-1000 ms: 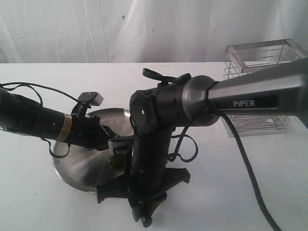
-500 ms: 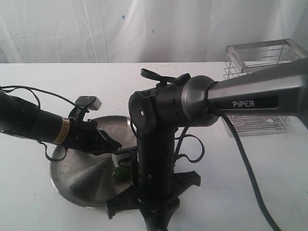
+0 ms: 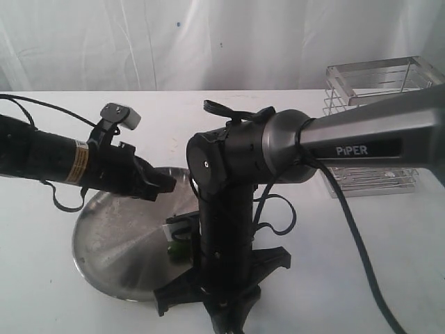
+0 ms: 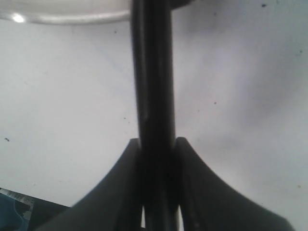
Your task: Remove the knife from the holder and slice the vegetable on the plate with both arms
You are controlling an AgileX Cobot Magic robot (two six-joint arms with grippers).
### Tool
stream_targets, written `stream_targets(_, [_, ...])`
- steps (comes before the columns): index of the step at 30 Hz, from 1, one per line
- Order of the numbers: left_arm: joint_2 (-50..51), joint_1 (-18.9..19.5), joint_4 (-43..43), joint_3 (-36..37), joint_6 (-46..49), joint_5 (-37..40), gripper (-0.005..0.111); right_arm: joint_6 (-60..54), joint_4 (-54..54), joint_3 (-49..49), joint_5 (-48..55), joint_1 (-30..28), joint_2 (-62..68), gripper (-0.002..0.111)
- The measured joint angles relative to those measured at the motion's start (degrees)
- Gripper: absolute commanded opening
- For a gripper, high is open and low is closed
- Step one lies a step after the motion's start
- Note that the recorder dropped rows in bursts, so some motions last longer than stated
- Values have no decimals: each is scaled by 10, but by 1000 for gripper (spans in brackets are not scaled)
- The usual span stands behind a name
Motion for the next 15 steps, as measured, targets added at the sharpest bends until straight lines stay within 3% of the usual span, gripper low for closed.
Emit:
stream_targets(5, [0,0,27,24,-1,-14,5,-4,2,0,0,0,0,0])
stream_targets(11, [0,0,32,47,2,-21,34,-15,3,0,1,-2,-12,0])
stream_targets(15, [0,0,33,47,13,-39,45,-21,4,0,1,-13,-20,0])
